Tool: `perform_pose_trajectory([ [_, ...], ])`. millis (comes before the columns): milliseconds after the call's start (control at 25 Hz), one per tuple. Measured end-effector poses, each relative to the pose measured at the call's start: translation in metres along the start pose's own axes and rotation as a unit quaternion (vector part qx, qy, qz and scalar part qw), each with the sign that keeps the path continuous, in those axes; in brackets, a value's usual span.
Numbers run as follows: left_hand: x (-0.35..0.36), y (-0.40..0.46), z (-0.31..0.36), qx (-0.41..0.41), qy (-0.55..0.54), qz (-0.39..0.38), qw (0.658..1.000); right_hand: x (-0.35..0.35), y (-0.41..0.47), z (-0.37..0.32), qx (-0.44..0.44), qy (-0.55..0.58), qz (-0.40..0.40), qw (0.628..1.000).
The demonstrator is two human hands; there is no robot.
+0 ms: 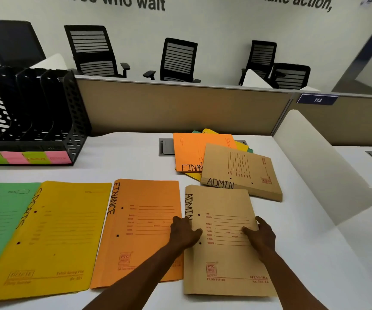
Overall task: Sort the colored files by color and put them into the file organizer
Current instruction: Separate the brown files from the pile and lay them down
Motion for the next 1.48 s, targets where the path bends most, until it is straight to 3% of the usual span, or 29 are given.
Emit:
perform_pose_trajectory([
  [360,0.010,0.017,0.015,0.026,0.082,0.062,0.994,0.009,0.026,-0.003,-0.060,-0.038,-0.035,0.997],
  [800,0.001,0.049,0.030,0.048,0.104,0.090,0.989,-0.006,0.073,-0.037,-0.089,-0.058,0.054,0.993],
  [1080,-0.007,0.065,0.051,0.096,0.126,0.141,0.977,-0.050,0.146,-0.055,0.026,-0.077,0.078,0.994],
  [1320,0.011,0.074,0.068,0.110,0.135,0.111,0.978,-0.070,0.179,-0.049,0.040,-0.019,0.077,0.996],
  [1480,0.016,0.078,0.069,0.104,0.148,0.104,0.978,-0.083,0.187,-0.043,0.095,0.109,0.112,0.983],
])
Point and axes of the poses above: each hand's wrist, its own y-axis towards the middle knuckle, its own x-axis out of the palm, z = x × y, the point moved 5 cm from there along y, towards the middle knuckle, and after that the axes turned 9 degrees about y, right-handed, at the moved point
